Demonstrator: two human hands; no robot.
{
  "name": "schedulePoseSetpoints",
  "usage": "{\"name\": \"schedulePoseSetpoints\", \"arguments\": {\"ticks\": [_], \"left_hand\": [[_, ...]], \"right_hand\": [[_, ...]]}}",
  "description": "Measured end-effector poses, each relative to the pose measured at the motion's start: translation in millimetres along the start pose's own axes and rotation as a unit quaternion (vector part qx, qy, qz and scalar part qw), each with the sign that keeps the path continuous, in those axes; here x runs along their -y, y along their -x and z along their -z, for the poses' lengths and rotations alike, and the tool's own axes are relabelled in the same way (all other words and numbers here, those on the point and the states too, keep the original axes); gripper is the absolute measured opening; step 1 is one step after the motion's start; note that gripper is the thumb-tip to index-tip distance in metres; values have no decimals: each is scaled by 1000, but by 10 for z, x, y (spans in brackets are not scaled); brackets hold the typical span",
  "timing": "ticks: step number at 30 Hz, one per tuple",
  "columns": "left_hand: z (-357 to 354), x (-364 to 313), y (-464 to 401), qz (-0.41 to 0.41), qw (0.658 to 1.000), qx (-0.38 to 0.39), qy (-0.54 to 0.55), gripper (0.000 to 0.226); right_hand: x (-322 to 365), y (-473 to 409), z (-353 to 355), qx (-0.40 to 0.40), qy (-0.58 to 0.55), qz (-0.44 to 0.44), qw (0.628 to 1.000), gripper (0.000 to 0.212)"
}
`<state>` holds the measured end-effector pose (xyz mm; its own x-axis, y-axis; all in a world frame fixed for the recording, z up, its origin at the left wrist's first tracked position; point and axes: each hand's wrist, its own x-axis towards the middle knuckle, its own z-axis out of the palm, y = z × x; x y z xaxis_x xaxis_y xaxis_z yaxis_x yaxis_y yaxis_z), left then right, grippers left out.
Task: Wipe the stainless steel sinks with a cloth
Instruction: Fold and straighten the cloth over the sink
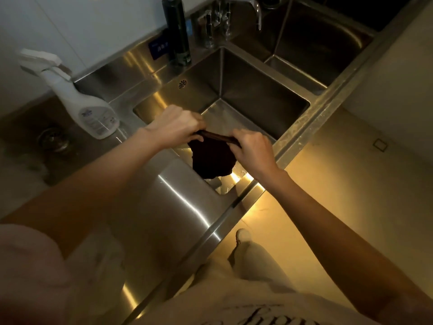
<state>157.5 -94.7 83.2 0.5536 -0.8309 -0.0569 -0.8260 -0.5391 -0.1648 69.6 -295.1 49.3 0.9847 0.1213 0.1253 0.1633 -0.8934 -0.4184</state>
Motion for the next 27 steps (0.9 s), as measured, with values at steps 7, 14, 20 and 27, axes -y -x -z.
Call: {"name": "schedulePoseSetpoints", "arguments": {"ticks": [7,14,20,27], "left_hand": [[-151,-193,434,-50,999,10,-14,26],[-197,-257,974,-122,992,-11,-8,25],[-433,-318,1338,-143,989,30,-18,18],[-813,-430,1511,-118,989,82,-34,27]], "right_hand": [[428,600,-223,-44,-30,-64,997,25],[925,1120,-477,-87,-55,-77,992,26],[1166,1336,-839,-60,-9,-59,996,24],[1233,1422,-1240,-3,28,-74,997,25]]}}
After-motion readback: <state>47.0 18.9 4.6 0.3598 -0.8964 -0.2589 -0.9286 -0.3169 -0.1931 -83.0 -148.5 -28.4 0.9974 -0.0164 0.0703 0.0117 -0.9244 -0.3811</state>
